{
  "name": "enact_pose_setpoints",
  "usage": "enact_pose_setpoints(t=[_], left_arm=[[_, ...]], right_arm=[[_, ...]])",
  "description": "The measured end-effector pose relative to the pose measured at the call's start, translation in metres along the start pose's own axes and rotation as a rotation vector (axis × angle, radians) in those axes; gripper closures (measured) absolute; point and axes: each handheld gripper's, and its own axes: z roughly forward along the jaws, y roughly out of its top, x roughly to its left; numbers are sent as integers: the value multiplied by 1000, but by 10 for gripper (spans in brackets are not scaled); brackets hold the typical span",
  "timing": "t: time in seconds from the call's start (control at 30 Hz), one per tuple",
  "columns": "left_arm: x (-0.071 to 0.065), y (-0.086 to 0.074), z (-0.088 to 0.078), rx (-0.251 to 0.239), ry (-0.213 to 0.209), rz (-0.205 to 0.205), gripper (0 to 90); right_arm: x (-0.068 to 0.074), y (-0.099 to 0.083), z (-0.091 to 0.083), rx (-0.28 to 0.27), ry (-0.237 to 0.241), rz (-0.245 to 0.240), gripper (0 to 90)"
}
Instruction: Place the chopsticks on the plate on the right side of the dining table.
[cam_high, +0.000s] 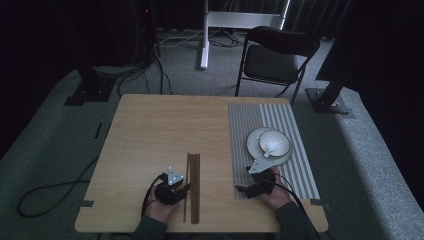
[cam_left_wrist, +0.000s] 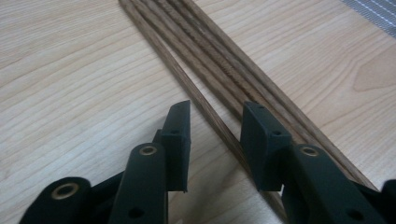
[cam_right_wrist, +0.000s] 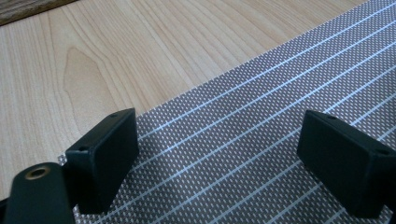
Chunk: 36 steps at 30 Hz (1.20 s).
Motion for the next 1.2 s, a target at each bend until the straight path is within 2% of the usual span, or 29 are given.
enact_pose_setpoints(t=[0.33, 0.7, 1.0, 1.2], left_arm=[[6, 0, -2, 14, 49, -8, 727], [13, 0, -3, 22, 63, -37, 797], [19, 2, -3, 22, 92, -51, 846], [25, 5, 0, 20, 96, -58, 853]], right_arm=[[1, 0, 0, -1, -1, 5, 129], [1, -4, -6, -8, 12, 27, 149], [5, -9, -13, -4, 18, -15, 155], [8, -12, -16, -1, 16, -30, 156]])
